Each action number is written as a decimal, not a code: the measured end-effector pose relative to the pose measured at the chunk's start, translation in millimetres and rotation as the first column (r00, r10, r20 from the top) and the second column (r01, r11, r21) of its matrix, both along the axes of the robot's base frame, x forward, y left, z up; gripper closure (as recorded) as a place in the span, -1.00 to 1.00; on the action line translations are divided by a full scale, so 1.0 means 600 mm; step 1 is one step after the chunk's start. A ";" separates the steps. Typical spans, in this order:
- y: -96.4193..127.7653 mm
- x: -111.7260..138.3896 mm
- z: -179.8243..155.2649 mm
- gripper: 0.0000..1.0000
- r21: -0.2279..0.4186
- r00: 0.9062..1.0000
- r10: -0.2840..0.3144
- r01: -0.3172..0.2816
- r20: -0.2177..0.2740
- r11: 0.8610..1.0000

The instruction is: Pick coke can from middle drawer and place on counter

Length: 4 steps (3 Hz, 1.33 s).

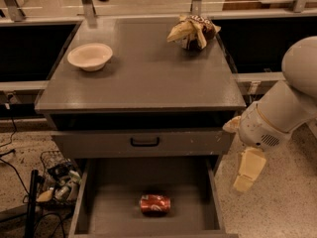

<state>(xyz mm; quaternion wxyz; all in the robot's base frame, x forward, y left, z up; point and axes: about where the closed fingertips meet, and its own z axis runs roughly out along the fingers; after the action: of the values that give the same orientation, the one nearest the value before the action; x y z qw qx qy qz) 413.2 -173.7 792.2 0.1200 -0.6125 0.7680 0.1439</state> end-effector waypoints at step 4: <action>0.038 -0.008 -0.090 -1.00 -0.014 0.999 -0.009 0.009 -0.034 1.000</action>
Offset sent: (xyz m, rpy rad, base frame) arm -0.0098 0.0154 -0.0234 0.0269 0.0393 0.0326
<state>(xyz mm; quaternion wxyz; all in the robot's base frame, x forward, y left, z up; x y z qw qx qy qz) 408.1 -150.8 738.5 0.1035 -0.6072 0.7736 0.1486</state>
